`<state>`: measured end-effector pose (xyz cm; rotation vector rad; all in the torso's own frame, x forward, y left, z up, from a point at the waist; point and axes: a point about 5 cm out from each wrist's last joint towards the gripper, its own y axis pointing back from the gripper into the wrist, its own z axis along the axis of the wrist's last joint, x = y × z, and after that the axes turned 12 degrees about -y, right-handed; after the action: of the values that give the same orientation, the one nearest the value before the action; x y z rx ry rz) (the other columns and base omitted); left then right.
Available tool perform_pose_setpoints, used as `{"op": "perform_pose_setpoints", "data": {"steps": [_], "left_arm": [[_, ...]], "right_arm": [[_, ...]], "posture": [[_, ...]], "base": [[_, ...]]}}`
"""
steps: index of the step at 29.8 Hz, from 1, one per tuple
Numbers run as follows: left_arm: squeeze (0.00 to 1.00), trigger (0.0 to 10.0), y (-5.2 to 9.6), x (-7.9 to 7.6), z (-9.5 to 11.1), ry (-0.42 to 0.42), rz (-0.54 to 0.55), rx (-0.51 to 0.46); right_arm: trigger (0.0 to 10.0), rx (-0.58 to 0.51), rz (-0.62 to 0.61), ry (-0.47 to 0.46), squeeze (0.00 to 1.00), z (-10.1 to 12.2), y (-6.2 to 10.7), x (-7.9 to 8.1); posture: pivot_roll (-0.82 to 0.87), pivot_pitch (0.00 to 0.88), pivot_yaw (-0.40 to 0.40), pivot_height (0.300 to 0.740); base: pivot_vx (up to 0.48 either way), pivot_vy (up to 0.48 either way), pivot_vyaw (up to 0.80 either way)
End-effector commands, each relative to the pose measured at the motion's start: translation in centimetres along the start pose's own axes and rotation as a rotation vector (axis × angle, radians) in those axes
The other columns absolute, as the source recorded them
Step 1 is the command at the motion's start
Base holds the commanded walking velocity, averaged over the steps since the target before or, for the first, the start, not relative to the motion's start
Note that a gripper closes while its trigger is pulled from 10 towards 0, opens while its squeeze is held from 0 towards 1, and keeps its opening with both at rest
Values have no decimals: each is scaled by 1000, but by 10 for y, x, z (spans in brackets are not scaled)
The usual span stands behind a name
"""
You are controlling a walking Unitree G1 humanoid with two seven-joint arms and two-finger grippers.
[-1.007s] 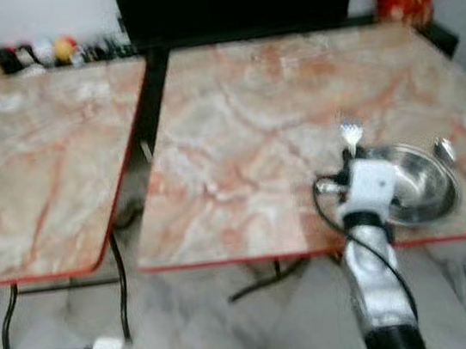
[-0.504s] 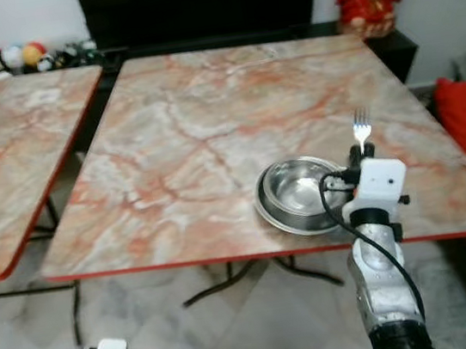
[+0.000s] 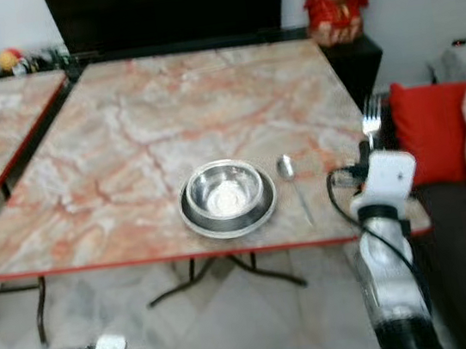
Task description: Setting the table
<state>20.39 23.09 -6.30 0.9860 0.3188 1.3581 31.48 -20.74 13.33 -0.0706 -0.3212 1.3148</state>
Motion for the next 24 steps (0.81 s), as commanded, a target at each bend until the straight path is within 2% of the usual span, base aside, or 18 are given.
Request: {"op": "perform_pose_setpoints", "data": {"steps": [1, 9, 14, 24], "left_arm": [[0, 10000, 1, 4, -5, 2, 6, 17], [0, 10000, 2, 3, -8, 28, 4, 38], [0, 10000, 1, 3, -8, 16, 8, 40], [0, 10000, 1, 3, -5, 11, 11, 33]], "right_arm": [[10000, -8, 18, -8, 0, 2, -1, 6], [10000, -2, 22, -8, 0, 1, 0, 6], [10000, -2, 22, -11, 0, 1, 1, 6], [10000, -4, 24, -15, 0, 2, -2, 9]], "posture": [[26, 31, -9, 740], [26, 24, -11, 740], [29, 12, -12, 740], [30, 26, -10, 740]], "base": [[0, 0, 0], [0, 0, 0], [0, 480, 0], [0, 0, 0]]}}
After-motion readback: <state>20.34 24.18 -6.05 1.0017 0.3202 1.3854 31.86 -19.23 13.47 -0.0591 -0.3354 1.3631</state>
